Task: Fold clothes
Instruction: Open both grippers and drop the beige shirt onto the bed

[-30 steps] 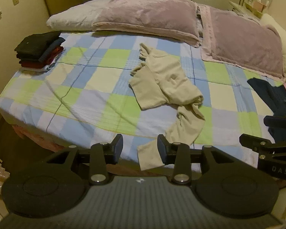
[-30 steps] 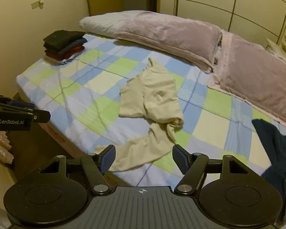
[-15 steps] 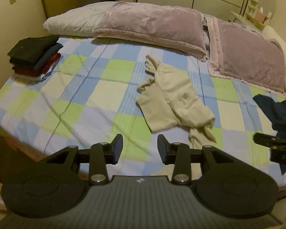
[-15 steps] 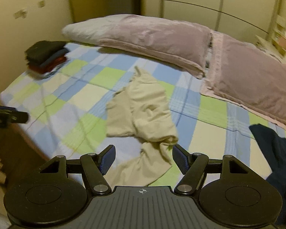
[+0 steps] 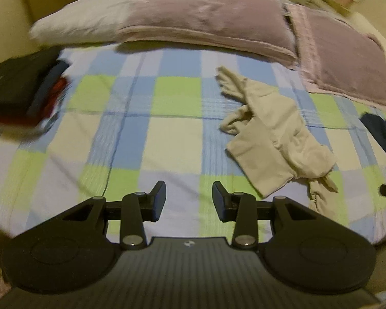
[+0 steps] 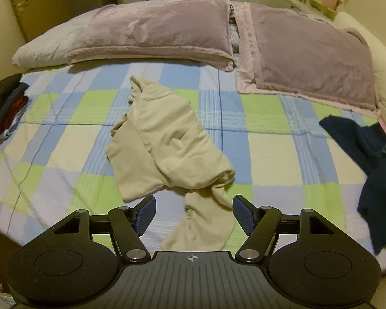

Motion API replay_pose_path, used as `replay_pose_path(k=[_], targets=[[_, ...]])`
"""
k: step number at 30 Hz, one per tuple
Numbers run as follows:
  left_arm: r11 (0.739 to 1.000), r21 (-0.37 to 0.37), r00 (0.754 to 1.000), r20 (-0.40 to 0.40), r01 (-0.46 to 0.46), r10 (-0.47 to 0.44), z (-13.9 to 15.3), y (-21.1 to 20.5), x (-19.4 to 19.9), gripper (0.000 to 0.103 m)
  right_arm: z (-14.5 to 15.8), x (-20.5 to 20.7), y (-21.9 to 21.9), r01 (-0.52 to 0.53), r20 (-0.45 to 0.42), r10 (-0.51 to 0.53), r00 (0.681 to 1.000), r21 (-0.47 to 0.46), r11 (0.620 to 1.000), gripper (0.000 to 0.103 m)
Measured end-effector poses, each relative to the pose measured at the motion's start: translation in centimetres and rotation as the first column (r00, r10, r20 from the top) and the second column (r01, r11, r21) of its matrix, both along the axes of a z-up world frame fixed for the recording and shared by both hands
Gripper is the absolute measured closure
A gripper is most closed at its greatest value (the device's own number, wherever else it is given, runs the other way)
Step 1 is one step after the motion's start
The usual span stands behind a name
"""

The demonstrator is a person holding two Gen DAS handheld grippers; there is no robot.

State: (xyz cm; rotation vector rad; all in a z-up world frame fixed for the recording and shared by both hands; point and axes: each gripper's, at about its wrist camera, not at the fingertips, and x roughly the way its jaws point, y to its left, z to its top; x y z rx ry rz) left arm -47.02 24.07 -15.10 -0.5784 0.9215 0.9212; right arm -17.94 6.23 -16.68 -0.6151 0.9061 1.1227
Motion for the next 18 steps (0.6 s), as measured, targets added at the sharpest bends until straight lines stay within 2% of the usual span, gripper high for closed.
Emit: replay_pose_path(k=[4, 9, 14, 18], targets=[[0.991, -0.003, 0.991, 0.021, 0.136, -0.136, -1.6, 1.7, 1.6, 0.068, -2.0, -2.8, 0.3, 0.055, -0.011, -0.055, 0.998, -0.018, 0.998, 0.034], [0.965, -0.032, 0.965, 0.026, 0.261, -0.260, -4.8, 2.8, 3.7, 0.068, -4.4, -4.3, -0.6, 0.125, -0.016, -0.126, 0.992, -0.071, 0.990, 0.034], [0.944, -0.060, 0.946, 0.061, 0.323, -0.320, -7.7, 4.0, 5.5, 0.068, -6.7, -3.4, -0.8, 0.182, 0.018, -0.182, 0.983, -0.086, 0.979, 0.034], [0.931, -0.086, 0.934, 0.066, 0.356, -0.351, -10.6, 5.1, 7.0, 0.069, -9.6, -2.5, 0.4, 0.154, 0.088, -0.148, 0.985, -0.075, 0.985, 0.034]])
